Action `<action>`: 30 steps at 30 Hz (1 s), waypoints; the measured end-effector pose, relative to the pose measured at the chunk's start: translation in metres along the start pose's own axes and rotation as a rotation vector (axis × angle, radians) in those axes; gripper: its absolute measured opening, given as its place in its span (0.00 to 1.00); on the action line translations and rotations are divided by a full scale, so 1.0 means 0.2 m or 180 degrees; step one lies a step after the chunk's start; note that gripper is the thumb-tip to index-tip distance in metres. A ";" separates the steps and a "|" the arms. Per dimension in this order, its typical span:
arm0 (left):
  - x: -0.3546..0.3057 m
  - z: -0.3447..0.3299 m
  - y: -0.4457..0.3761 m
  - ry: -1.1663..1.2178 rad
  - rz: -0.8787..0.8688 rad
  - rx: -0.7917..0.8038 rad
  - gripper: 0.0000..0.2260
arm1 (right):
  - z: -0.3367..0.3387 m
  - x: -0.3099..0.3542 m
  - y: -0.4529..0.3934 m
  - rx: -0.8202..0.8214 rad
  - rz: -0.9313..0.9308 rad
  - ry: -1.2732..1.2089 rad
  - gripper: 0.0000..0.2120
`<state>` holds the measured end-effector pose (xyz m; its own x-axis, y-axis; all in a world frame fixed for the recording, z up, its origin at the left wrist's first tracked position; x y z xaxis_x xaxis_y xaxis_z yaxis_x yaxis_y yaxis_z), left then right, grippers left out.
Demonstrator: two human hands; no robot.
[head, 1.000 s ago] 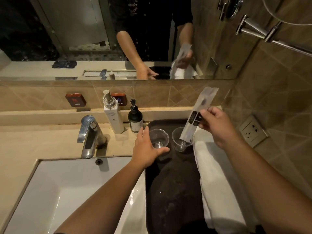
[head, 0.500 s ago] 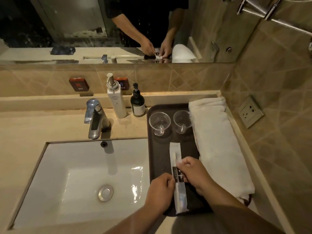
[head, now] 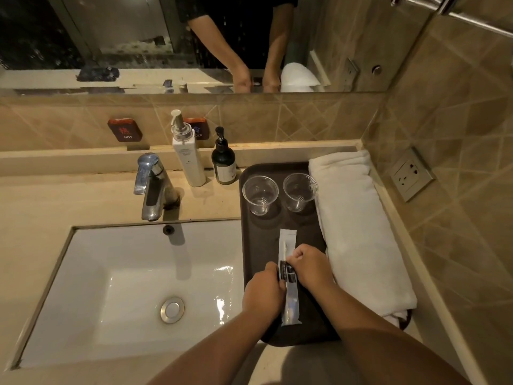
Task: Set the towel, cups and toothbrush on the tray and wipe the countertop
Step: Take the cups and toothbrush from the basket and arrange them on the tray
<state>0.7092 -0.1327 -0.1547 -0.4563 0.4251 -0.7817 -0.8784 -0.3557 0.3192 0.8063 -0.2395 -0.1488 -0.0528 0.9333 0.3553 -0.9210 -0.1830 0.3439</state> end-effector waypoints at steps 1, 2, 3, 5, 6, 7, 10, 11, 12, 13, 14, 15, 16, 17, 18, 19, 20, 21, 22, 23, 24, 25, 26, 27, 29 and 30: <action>0.00 0.00 0.00 -0.0016 -0.0004 0.0007 0.04 | 0.00 0.00 0.00 -0.0015 -0.0003 -0.0013 0.10; 0.00 -0.01 0.00 -0.0034 -0.0010 0.0012 0.04 | 0.00 0.00 -0.01 -0.0026 -0.0006 -0.0035 0.10; 0.00 -0.01 0.00 -0.0050 -0.0015 0.0014 0.05 | 0.00 0.00 -0.01 -0.0040 -0.0006 -0.0057 0.10; 0.00 -0.02 -0.01 -0.0065 -0.0022 0.0006 0.05 | 0.00 0.00 -0.02 -0.0075 0.0002 -0.0082 0.10; 0.01 -0.02 -0.01 -0.0072 -0.0024 0.0003 0.05 | 0.00 -0.01 -0.02 -0.0096 0.0012 -0.0088 0.11; 0.01 -0.02 -0.02 -0.0079 -0.0028 0.0002 0.05 | -0.01 -0.01 -0.03 -0.0114 0.0021 -0.0094 0.11; 0.02 -0.03 -0.02 -0.0093 -0.0043 0.0000 0.06 | -0.01 -0.01 -0.03 -0.0132 0.0010 -0.0077 0.09; 0.02 -0.03 -0.03 -0.0099 -0.0051 0.0000 0.06 | -0.01 -0.02 -0.03 -0.0140 0.0004 -0.0075 0.08; 0.02 -0.03 -0.03 -0.0106 -0.0057 -0.0001 0.06 | -0.01 -0.02 -0.03 -0.0151 0.0004 -0.0082 0.08; 0.02 -0.03 -0.03 -0.0111 -0.0061 -0.0001 0.07 | -0.01 -0.01 -0.03 -0.0164 0.0009 -0.0092 0.07; 0.02 -0.03 -0.03 -0.0116 -0.0062 -0.0001 0.07 | -0.01 -0.01 -0.03 -0.0174 0.0019 -0.0103 0.06; 0.02 -0.03 -0.03 -0.0120 -0.0068 -0.0001 0.07 | 0.00 -0.01 -0.02 -0.0177 0.0026 -0.0115 0.06; 0.02 -0.03 -0.03 -0.0126 -0.0077 0.0003 0.07 | 0.00 -0.01 -0.02 -0.0177 0.0030 -0.0122 0.06; 0.01 -0.03 -0.04 -0.0134 -0.0087 0.0009 0.07 | 0.00 0.00 -0.02 -0.0177 0.0034 -0.0115 0.05; 0.01 -0.03 -0.04 -0.0146 -0.0096 0.0016 0.07 | 0.00 0.00 -0.02 -0.0180 0.0037 -0.0095 0.05; 0.01 -0.03 -0.04 -0.0158 -0.0109 0.0019 0.07 | 0.01 0.00 -0.01 -0.0191 0.0036 -0.0059 0.05; 0.01 -0.03 -0.04 -0.0179 -0.0129 0.0020 0.07 | 0.02 0.01 0.00 -0.0216 0.0033 -0.0016 0.05; 0.00 -0.02 -0.04 -0.0220 -0.0161 0.0023 0.08 | 0.04 0.01 0.01 -0.0258 0.0033 0.0026 0.07; -0.01 -0.01 -0.04 -0.0290 -0.0211 0.0025 0.08 | 0.06 0.02 0.02 -0.0302 0.0049 0.0065 0.10; -0.03 0.01 -0.04 -0.0395 -0.0278 0.0014 0.07 | 0.08 0.03 0.04 -0.0338 0.0095 0.0107 0.13; -0.05 0.04 -0.04 -0.0550 -0.0359 -0.0015 0.07 | 0.11 0.06 0.06 -0.0371 0.0187 0.0166 0.15; -0.08 0.08 -0.04 -0.0760 -0.0464 -0.0059 0.07 | 0.14 0.09 0.08 -0.0402 0.0334 0.0248 0.16; -0.11 0.13 -0.04 -0.1013 -0.0609 -0.0111 0.07 | 0.17 0.13 0.10 -0.0429 0.0524 0.0354 0.17; -0.16 0.18 -0.05 -0.1273 -0.0794 -0.0163 0.08 | 0.21 0.17 0.13 -0.0449 0.0724 0.0478 0.18; -0.25 0.28 -0.06 -0.1688 -0.1182 -0.0228 0.09 | 0.27 0.23 0.18 -0.0507 0.1045 0.0808 0.20; -0.30 0.32 -0.06 -0.1832 -0.1354 -0.0239 0.10 | 0.31 0.25 0.21 -0.0553 0.1150 0.0984 0.21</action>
<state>0.7381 -0.0996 -0.0780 -0.0975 0.9035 -0.4173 -0.9940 -0.1092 -0.0042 0.7893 -0.2201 -0.0641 -0.4677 0.8725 0.1419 -0.8720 -0.4816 0.0874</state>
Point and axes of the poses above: each hand's wrist, its own y-axis away from the middle knuckle, its own z-axis out of the back of the hand, x = y × z, the point moved 10 cm from there along -y, towards the middle knuckle, and after that the axes turned 15 degrees about y, right-handed, at the moved point
